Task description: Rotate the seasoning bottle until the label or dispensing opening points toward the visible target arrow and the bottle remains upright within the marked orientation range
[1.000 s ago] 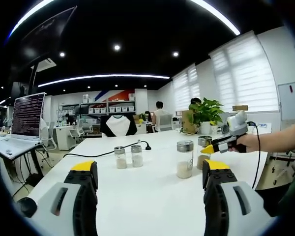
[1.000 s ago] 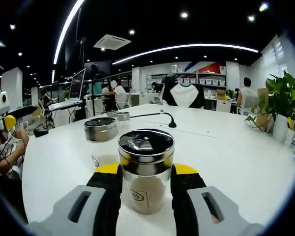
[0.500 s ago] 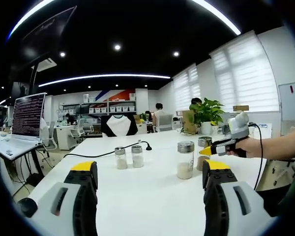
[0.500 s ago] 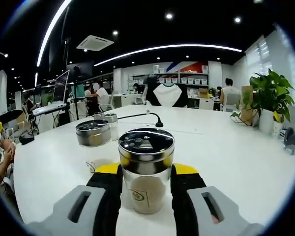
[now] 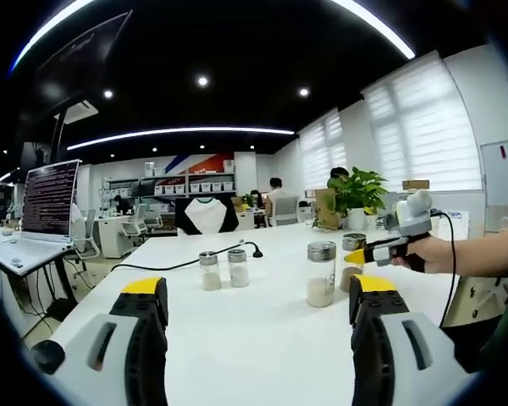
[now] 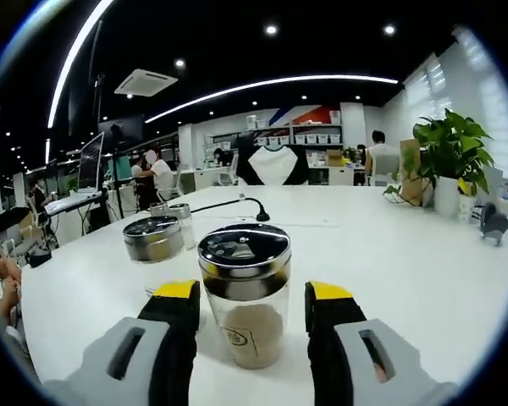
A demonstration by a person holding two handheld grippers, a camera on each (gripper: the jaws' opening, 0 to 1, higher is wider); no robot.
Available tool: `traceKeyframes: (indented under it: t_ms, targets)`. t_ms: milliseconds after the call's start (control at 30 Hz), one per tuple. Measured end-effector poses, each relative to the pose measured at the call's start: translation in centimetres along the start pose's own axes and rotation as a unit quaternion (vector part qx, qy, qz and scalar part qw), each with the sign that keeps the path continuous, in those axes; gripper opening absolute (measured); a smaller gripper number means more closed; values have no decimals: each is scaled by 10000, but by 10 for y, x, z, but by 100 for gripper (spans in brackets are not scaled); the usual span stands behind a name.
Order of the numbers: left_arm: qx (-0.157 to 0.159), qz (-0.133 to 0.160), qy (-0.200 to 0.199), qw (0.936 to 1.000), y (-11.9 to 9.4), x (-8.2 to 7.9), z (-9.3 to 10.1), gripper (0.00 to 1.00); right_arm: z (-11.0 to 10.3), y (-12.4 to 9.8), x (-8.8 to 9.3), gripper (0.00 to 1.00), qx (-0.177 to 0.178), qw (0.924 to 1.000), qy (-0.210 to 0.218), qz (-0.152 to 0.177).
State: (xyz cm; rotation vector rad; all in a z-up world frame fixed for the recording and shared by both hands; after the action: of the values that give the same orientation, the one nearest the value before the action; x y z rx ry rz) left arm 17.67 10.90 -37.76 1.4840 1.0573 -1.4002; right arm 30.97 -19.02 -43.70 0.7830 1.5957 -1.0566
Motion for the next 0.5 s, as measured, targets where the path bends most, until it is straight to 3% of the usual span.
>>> traceKeyframes:
  t_ms: [367, 500]
  targets:
    - [74, 91, -134, 9998, -1, -1, 1, 93, -3, -51, -19, 56, 238, 9991, -311, 184]
    - [121, 84, -113, 9998, 1, -1, 3, 93, -1, -65, -24, 56, 310, 9990, -182, 271]
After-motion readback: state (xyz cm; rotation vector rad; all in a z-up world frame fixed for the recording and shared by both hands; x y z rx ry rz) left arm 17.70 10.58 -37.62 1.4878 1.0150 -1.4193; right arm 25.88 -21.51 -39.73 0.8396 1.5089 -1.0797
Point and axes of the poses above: the point that each gripper's makers call its tool centre point, and the gripper's own axes: y roughly forward along the fingers, z roughly to its right, x roughly out of its underside, the point moved 5 cm from there along -y, roughly backward along the fingers, and after that the axes turned 3 degrees about -x, right-handed, at the moved point
